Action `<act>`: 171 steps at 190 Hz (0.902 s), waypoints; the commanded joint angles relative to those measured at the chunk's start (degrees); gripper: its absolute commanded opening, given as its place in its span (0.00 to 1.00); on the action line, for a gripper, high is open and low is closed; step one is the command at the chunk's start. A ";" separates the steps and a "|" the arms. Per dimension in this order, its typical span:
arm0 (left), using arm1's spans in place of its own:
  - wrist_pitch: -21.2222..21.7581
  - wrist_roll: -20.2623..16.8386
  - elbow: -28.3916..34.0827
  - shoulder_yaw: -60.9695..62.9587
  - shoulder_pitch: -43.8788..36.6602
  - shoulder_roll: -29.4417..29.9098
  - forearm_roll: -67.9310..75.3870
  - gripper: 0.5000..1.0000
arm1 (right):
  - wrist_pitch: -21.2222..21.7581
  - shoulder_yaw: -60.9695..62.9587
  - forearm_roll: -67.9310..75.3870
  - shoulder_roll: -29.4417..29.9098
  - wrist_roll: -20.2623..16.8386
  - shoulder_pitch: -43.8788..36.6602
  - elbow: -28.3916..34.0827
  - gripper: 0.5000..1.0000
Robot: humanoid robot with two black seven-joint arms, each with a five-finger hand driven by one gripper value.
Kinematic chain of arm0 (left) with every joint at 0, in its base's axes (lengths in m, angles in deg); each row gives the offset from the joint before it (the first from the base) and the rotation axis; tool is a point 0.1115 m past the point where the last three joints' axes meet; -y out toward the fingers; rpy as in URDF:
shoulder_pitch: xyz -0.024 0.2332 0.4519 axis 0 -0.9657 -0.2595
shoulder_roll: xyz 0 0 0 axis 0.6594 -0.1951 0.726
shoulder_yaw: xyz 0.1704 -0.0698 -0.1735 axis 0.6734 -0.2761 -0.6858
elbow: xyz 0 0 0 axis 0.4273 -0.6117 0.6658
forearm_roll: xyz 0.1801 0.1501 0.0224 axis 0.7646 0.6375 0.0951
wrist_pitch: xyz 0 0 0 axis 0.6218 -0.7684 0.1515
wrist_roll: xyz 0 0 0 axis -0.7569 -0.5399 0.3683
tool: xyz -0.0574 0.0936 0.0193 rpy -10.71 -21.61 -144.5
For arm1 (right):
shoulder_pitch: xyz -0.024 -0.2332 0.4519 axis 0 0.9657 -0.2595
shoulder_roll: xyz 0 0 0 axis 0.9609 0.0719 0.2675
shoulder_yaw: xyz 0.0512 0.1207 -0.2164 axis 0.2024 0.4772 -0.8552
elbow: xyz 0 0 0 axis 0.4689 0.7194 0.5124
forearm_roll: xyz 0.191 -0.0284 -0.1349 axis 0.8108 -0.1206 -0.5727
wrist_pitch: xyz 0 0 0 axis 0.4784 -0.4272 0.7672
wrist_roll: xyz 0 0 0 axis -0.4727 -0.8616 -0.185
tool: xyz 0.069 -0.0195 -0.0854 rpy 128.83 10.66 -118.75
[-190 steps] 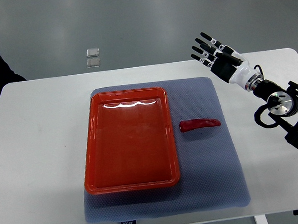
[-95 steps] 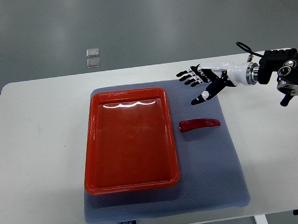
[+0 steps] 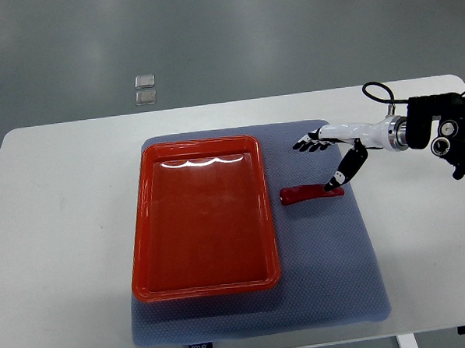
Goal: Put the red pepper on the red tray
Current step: 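Lower the right hand over the red pepper and open its fingers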
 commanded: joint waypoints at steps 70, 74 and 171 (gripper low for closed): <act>0.01 0.00 0.26 0.00 -0.04 0.00 0.00 1.00 | -4.28 0.14 0.07 0.84 -0.78 3.28 2.13 0.81; 0.01 0.00 0.26 0.00 -0.04 0.00 0.00 1.00 | -4.28 0.14 0.07 0.84 -0.78 3.28 2.13 0.81; 0.01 0.00 0.26 0.00 -0.04 0.00 0.00 1.00 | -5.69 -0.04 -1.78 3.21 -0.70 6.00 1.17 0.68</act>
